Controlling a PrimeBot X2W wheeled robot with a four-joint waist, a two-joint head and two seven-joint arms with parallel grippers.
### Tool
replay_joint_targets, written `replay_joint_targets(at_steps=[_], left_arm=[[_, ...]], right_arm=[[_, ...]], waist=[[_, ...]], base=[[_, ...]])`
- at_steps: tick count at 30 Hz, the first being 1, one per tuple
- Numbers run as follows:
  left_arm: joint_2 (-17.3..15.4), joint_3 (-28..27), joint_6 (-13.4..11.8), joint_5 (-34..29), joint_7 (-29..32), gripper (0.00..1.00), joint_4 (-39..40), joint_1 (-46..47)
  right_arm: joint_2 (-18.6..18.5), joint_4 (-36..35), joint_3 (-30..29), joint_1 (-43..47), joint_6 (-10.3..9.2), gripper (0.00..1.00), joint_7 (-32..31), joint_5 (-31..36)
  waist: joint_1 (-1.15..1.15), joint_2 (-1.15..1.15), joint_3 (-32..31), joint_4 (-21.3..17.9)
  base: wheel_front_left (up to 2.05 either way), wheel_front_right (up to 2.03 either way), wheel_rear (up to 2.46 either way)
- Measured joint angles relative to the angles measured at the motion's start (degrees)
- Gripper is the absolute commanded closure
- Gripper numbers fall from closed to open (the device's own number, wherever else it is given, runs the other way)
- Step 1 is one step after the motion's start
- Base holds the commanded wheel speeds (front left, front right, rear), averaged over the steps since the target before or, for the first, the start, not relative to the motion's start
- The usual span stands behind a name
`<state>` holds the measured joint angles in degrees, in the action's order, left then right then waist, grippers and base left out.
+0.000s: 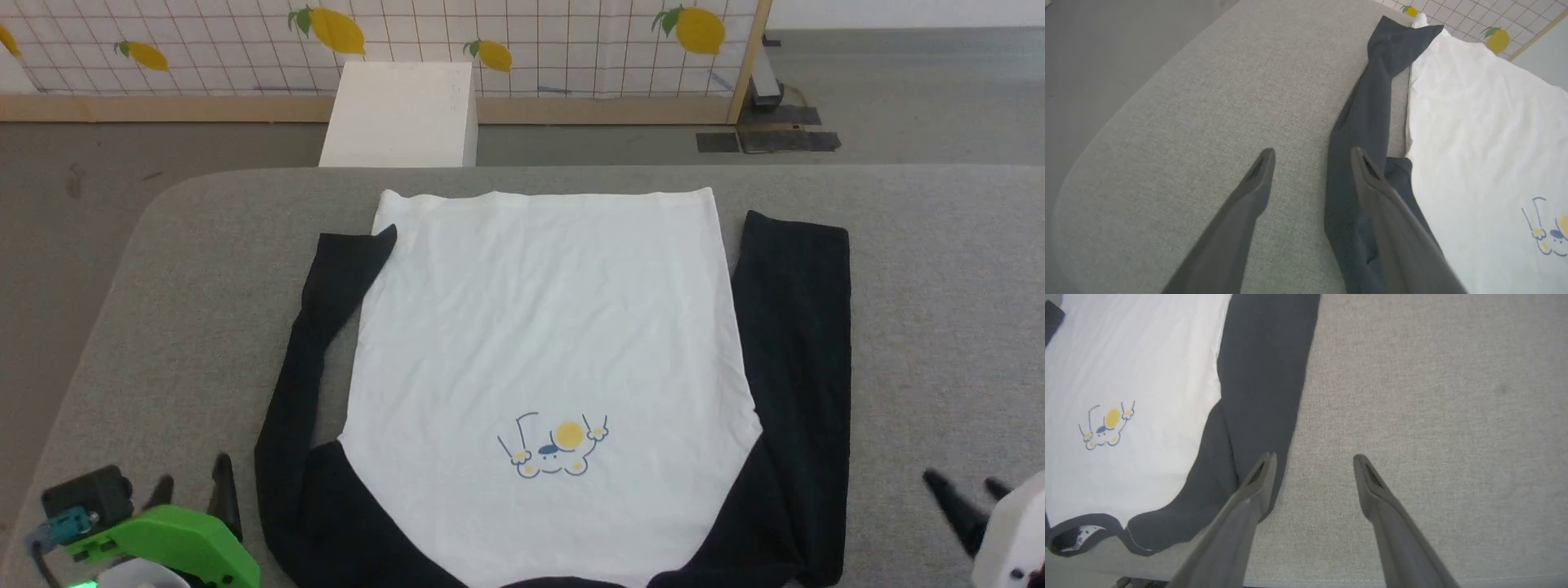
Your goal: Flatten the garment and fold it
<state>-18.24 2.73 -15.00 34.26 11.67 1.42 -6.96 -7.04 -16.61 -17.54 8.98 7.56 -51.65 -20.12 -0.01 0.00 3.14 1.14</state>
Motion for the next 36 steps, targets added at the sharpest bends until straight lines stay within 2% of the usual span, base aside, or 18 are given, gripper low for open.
replay_joint_targets(at_steps=[5,9,12,16,17,23,29,36], left_arm=[[-0.44,-1.05,2.52,-3.61,-12.82,0.00,4.03,1.60],[-0.55,-0.53,4.59,-6.65,-21.31,0.00,4.97,4.13],[-0.69,-0.20,6.24,-8.62,-24.83,0.00,5.79,6.21],[-0.09,-0.23,7.57,-11.59,-26.16,0.00,7.57,8.99],[1.41,-0.47,8.70,-13.79,-26.22,0.00,9.55,10.82],[4.86,-1.75,12.30,-16.06,-26.40,0.00,11.21,12.90],[7.55,-3.48,15.03,-18.36,-26.40,0.00,11.24,14.03],[9.84,-5.48,17.52,-19.45,-26.40,0.00,10.87,14.16]], right_arm=[[-0.22,1.51,-4.46,-9.92,0.00,0.00,6.54,0.68],[-1.13,8.50,-5.16,-20.20,0.00,0.00,9.07,2.47],[-1.93,14.26,-4.71,-27.78,0.00,0.00,9.94,5.60],[-2.38,22.58,-4.53,-37.81,0.00,0.00,10.16,9.53],[-3.03,27.83,-5.81,-43.92,-0.01,0.00,9.64,12.66],[-3.59,35.19,-8.34,-54.26,0.00,0.00,6.70,20.38],[-3.58,39.33,-8.44,-59.05,0.00,0.00,5.24,26.24],[-2.50,43.31,-8.04,-61.23,0.00,0.00,5.78,29.69]], waist=[[0.00,0.00,1.78,-0.41],[0.00,0.00,3.98,-0.70],[0.00,0.00,6.07,-0.77],[0.01,0.00,9.46,-0.60],[0.01,0.00,12.13,-0.11],[0.01,0.00,18.06,1.45],[0.02,0.00,23.60,3.33],[0.02,0.00,28.17,4.85]], base=[[0.00,0.00,0.00],[0.00,0.00,0.00],[0.00,0.00,0.00],[0.00,0.00,0.00],[0.00,0.00,0.00],[0.00,0.00,0.00],[0.00,0.00,0.00],[0.00,0.00,0.00]])
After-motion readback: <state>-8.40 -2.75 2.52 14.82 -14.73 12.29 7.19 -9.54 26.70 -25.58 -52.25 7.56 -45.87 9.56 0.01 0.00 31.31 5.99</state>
